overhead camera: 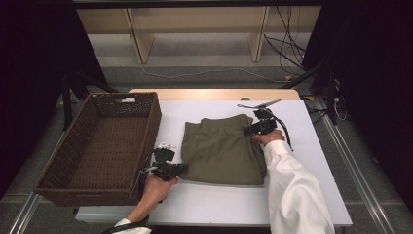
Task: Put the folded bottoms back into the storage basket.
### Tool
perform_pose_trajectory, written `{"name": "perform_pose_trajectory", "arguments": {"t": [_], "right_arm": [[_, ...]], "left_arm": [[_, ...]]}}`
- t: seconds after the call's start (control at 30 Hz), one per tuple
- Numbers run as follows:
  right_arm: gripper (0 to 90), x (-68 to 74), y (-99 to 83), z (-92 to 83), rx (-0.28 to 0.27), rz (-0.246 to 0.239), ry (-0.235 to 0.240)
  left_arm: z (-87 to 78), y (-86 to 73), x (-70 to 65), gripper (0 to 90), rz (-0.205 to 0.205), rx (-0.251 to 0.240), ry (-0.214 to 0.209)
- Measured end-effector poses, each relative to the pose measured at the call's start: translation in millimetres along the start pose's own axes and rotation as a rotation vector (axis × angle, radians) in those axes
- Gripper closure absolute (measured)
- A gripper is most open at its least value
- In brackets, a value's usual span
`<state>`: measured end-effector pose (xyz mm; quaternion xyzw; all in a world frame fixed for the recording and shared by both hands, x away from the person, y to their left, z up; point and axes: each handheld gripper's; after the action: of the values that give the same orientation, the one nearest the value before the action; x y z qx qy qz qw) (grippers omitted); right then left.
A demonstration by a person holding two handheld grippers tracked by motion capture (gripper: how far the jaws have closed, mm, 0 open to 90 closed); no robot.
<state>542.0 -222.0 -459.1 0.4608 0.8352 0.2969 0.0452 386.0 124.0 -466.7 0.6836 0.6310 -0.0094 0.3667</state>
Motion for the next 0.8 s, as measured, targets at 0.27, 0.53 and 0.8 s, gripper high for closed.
{"name": "perform_pose_trajectory", "arguments": {"t": [0.27,0.53,0.8], "right_arm": [[83.1,2.0,1.7,-9.3,-0.032,-0.012,0.019],[83.6,5.5,2.8,-23.1,-0.070,-0.026,0.031],[83.8,9.7,6.9,-40.2,-0.113,-0.037,0.023]], "left_arm": [[-11.6,3.5,-9.2,84.5,0.022,-0.023,-0.027],[-20.4,6.4,-15.9,84.6,0.023,-0.029,-0.066],[-32.3,10.5,-26.2,84.6,0.059,-0.038,-0.095]]}}
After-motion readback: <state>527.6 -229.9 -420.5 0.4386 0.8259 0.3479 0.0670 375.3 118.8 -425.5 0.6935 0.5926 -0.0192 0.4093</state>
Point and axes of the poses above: each handheld gripper's, and its own axes: z roughly forward along the jaws, y roughly out of its top, x roughly to its left, and after that the axes turned 13 degrees about -z, right-handed
